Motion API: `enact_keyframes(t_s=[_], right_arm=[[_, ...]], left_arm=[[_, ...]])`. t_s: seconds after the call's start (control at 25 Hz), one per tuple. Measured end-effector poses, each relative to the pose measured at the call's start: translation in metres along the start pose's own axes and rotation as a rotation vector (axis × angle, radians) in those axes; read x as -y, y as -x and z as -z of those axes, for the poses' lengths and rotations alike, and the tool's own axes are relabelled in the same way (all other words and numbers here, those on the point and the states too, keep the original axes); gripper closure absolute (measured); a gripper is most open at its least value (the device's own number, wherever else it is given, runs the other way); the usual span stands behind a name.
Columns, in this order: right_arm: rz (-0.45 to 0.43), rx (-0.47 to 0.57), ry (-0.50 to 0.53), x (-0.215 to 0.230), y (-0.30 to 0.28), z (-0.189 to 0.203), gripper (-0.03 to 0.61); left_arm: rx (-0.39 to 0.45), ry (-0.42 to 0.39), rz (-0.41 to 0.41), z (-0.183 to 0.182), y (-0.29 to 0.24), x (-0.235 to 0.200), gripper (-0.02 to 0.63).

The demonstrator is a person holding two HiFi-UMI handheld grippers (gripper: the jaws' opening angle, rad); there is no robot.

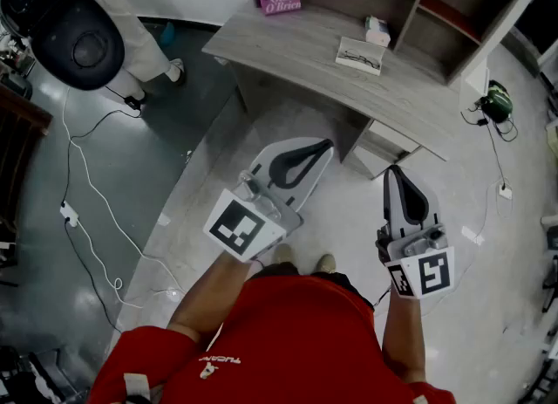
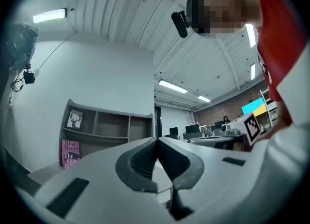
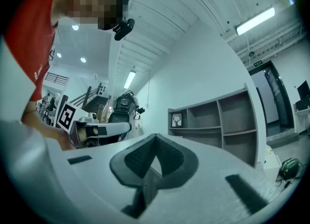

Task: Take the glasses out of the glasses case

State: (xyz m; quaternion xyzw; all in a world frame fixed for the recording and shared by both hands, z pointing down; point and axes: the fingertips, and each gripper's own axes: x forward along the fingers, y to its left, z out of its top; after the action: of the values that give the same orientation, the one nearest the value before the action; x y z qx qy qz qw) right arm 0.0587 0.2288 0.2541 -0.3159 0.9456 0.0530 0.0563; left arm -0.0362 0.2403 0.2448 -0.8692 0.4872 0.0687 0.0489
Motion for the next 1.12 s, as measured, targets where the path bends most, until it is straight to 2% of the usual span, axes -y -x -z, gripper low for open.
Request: enact_keyframes(t_s=[0.16, 0.32, 0.52, 0.72, 0.84, 1.12], right_arm=[[-0.005, 0.000, -0.025, -0.018, 0.000, 0.004, 0.574], [0.018, -0.028, -0.025, -0.017, -0.010, 0.014, 0.574], [0.052, -0.071, -0.012, -0.038, -0.017, 0.030, 0.574], [0.076, -0.123, -0.023, -0.023, -0.030, 0.044, 0.574], [0.094, -0.117, -0.028, -0.007, -0.042, 0.048, 0.574], [0.115, -0.073, -0.048, 0.073, -0.088, 0.064, 0.574]], left_arm=[[0.012, -0.002, 0.006, 0.000, 0.018, -0.004, 0.603], [0.019, 0.012, 0.008, 0.001, 0.022, -0.019, 0.603], [0.021, 0.044, 0.014, 0.013, 0.048, -0.042, 0.603], [-0.018, 0.066, 0.030, 0.028, 0.026, -0.068, 0.603], [-0.036, 0.060, 0.042, 0.035, 0.011, -0.084, 0.603], [-0.069, 0.003, 0.034, 0.054, -0.057, -0.130, 0.603]])
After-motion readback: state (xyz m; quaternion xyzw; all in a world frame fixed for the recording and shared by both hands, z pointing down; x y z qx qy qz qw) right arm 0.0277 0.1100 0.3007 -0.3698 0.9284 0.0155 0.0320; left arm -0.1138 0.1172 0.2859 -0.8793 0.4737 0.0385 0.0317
